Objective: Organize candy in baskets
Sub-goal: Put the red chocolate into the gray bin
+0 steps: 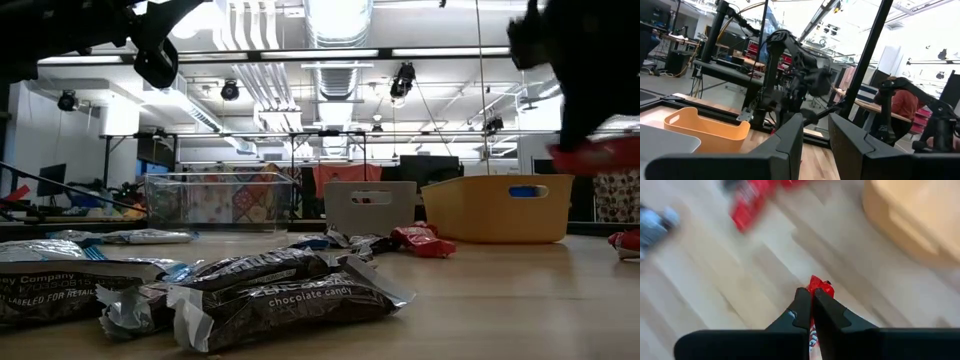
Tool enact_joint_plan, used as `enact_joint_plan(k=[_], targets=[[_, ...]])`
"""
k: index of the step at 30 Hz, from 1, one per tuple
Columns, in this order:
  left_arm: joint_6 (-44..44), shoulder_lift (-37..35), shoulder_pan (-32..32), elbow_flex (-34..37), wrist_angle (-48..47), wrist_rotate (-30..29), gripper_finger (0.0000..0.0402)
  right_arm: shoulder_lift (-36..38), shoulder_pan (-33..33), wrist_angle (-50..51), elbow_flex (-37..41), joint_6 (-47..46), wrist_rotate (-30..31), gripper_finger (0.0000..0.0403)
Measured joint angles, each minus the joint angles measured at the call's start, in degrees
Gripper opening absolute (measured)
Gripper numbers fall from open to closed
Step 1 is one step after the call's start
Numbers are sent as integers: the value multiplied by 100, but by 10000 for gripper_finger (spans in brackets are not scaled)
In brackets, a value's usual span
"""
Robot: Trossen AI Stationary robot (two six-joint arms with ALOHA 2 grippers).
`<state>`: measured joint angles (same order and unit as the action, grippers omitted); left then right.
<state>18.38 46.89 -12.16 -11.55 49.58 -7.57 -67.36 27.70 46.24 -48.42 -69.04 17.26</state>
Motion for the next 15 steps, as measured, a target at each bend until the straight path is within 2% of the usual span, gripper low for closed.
enact_joint_plan(k=[4, 8, 15], targets=[[-9, 0, 0, 0, 2, 0, 77, 245, -49, -463, 0, 592, 720, 9], [-36, 0, 0, 0, 2, 0, 77, 336, -258, -1013, 0, 1381, 1193, 8], [-36, 0, 0, 0, 2, -1, 77, 344, -1012, -2160, 0, 3124, 1444, 8]])
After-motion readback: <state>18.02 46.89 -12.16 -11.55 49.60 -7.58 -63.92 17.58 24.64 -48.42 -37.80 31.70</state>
